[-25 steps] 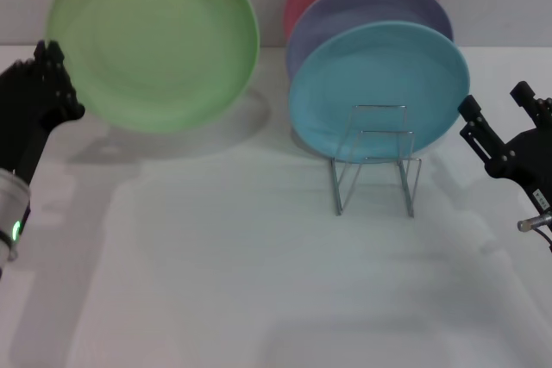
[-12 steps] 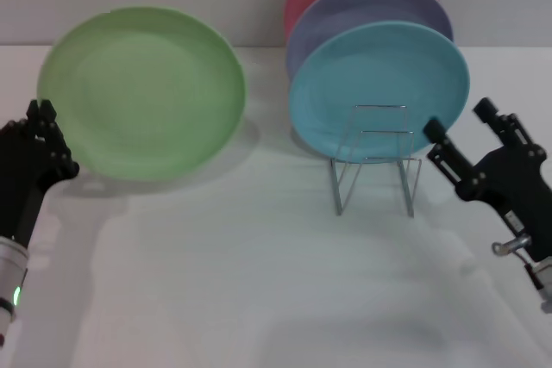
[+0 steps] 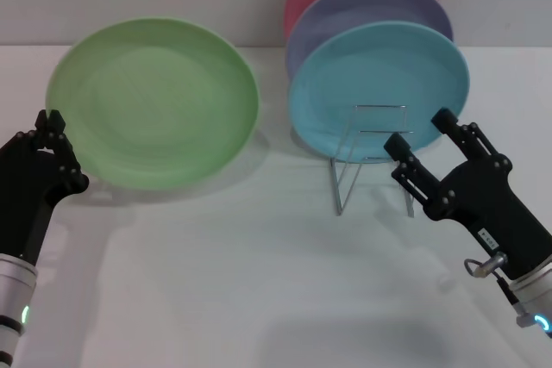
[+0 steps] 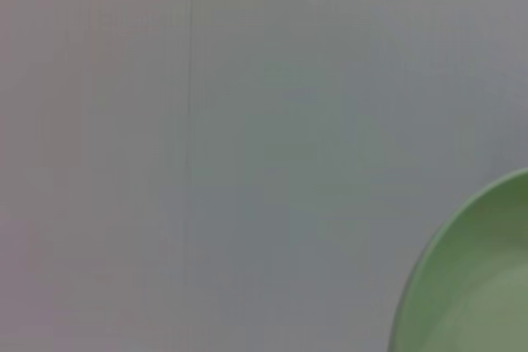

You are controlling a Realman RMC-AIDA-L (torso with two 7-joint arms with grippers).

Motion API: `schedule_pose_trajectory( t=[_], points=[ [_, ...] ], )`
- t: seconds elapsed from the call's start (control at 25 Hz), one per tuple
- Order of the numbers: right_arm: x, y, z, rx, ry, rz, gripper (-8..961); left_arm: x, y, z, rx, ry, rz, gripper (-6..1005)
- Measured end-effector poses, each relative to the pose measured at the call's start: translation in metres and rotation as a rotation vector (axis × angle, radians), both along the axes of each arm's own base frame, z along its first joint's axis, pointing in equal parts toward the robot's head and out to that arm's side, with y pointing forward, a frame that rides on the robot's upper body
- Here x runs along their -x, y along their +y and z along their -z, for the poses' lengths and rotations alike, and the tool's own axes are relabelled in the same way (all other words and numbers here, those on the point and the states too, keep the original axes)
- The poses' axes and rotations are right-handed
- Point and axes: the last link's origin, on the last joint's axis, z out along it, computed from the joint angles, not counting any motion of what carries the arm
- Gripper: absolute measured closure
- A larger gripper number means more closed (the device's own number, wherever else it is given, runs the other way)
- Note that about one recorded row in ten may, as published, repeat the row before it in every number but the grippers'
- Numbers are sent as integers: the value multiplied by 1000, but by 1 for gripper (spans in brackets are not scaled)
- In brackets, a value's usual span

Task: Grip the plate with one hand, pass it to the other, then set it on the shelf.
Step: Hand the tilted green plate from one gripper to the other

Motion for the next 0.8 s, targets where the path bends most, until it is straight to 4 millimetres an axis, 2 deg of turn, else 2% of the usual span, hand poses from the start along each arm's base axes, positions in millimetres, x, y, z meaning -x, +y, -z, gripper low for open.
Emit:
schedule_pose_trajectory(
  t=[0.36,0.8],
  points=[
    [9,3,-1,2,10,-54,173,0,0,2,8,1,0,969],
    [43,25,24,137,-29,-145,173,4,-4,6,-15,0,-37,969]
  ],
)
